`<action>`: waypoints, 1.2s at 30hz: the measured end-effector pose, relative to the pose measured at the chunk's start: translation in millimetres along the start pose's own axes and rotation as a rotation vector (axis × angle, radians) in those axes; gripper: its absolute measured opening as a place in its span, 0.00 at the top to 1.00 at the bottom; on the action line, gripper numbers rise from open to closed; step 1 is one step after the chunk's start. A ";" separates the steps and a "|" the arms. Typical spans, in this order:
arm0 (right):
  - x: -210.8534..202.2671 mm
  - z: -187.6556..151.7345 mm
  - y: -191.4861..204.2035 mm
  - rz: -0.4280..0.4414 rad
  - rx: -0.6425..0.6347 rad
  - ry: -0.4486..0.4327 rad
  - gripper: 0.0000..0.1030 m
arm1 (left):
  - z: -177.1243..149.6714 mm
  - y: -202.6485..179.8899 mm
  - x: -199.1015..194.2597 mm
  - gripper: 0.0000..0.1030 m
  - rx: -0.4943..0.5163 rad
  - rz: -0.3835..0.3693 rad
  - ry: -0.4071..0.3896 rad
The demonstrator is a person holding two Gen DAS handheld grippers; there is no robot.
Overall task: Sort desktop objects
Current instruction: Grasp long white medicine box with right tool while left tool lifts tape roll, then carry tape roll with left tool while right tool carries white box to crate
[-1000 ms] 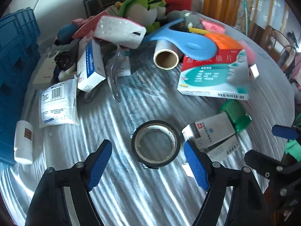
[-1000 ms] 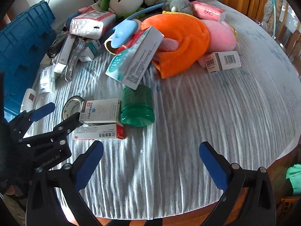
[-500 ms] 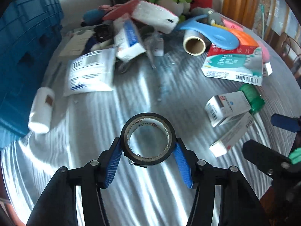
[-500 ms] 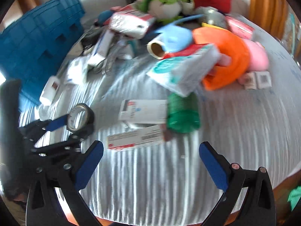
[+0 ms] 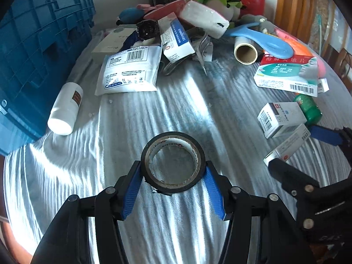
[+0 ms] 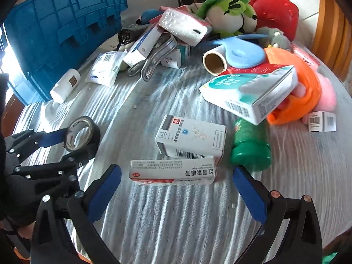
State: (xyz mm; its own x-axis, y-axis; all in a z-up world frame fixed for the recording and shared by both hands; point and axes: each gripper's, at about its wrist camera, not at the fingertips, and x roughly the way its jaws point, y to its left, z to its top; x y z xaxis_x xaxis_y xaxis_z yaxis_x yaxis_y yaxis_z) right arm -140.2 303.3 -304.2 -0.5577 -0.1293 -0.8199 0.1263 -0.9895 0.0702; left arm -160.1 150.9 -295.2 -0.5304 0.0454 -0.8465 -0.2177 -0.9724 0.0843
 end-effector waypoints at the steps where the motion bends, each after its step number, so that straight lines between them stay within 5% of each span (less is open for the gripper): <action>1: -0.1 -1.2 0.4 -0.007 -0.005 -0.003 0.29 | 0.2 -0.8 -0.2 0.46 -0.005 0.004 -0.001; 21: -40.4 36.9 14.8 0.028 -0.076 -0.066 0.29 | 22.9 7.6 -38.2 0.46 -0.081 0.067 -0.045; 36: -122.8 125.5 37.0 0.034 -0.167 -0.237 0.29 | 77.8 38.5 -139.0 0.46 -0.181 0.164 -0.265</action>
State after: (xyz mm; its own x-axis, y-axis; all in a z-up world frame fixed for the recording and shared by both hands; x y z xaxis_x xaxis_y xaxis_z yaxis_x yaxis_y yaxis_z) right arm -170.0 274.5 -129.6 -0.7247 -0.1931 -0.6614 0.2702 -0.9627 -0.0151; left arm -158.5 125.0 -133.4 -0.7455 -0.0801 -0.6617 0.0239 -0.9953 0.0935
